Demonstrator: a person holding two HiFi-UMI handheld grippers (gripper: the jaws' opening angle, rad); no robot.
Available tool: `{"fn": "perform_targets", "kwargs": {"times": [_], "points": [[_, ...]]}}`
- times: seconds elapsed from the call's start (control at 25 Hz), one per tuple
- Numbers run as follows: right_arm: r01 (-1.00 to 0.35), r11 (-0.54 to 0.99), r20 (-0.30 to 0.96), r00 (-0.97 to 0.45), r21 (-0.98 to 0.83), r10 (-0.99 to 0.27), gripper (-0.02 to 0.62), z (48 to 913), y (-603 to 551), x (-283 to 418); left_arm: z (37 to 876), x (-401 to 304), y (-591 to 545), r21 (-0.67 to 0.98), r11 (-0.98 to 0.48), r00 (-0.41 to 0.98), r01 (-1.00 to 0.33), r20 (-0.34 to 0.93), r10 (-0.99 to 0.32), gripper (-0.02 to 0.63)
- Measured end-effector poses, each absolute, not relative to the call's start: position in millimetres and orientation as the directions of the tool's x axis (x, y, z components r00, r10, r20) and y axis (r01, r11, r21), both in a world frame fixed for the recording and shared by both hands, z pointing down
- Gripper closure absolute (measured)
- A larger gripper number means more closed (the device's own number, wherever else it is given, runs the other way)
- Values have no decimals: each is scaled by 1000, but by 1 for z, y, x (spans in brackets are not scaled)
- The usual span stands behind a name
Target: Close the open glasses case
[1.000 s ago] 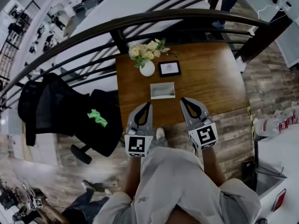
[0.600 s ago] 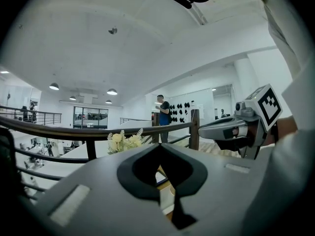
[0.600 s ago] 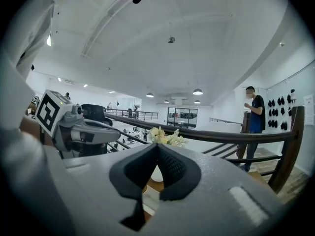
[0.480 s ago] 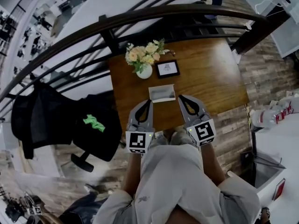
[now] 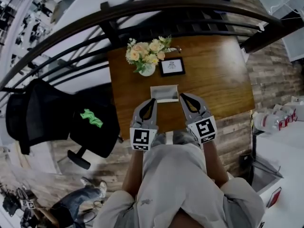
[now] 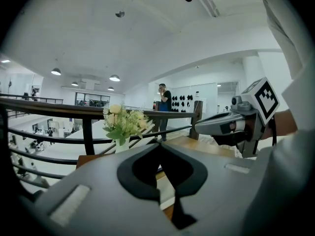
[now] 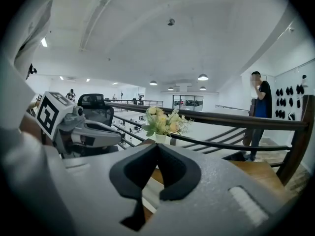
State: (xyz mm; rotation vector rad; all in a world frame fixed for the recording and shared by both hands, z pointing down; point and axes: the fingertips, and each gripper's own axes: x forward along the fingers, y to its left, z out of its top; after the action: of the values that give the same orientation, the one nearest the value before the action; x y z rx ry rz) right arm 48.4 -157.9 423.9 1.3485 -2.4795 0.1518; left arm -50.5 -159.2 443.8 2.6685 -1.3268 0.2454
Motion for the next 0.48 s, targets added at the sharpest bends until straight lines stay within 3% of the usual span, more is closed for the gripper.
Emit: {"fn": "perform_targets", "kwargs": {"times": [0.48], "points": [[-740,672,422,-619,-30,-663,592,483,-204,55,511,-38,-184,120,-489,497,-864,358,-790,586]]}}
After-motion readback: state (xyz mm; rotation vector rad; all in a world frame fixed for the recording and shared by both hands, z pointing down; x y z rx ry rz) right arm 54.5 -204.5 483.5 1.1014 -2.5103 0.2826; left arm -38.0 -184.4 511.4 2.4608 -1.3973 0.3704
